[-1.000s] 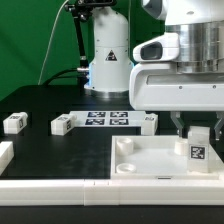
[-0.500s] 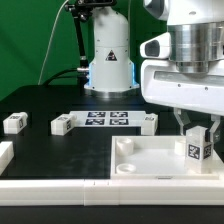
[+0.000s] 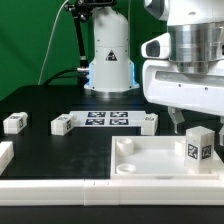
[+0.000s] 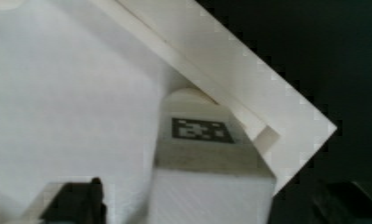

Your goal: Assemble one leg

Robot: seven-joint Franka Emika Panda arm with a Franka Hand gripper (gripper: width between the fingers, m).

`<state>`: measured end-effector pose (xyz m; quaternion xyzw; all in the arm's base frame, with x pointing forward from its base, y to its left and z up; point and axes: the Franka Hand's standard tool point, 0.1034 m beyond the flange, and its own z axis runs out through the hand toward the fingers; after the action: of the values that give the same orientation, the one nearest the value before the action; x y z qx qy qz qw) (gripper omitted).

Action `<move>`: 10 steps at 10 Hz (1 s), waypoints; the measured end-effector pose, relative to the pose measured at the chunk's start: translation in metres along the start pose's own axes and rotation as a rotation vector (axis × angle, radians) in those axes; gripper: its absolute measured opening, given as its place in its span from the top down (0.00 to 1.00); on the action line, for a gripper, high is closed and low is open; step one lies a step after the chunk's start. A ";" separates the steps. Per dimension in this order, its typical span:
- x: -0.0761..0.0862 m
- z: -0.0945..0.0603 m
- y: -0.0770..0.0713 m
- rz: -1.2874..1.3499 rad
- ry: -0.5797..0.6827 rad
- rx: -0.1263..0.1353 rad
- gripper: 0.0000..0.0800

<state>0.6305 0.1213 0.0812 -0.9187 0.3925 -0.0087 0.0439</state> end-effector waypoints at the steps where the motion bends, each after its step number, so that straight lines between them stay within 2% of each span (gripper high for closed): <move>1: 0.000 -0.001 -0.001 -0.106 0.001 0.001 0.22; 2: 0.000 -0.001 -0.001 -0.237 0.003 -0.001 0.20; 3: -0.001 -0.003 -0.004 -0.377 0.011 -0.015 0.19; 7: -0.001 0.000 -0.006 -0.897 0.014 -0.031 0.19; 10: 0.002 0.001 -0.003 -1.123 0.012 -0.033 0.19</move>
Offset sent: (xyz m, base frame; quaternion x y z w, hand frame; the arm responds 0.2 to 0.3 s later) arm 0.0089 0.0038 0.0054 -0.0280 -0.0097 -0.2558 0.9663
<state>0.6341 0.1226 0.0805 -0.9871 -0.1565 -0.0298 0.0157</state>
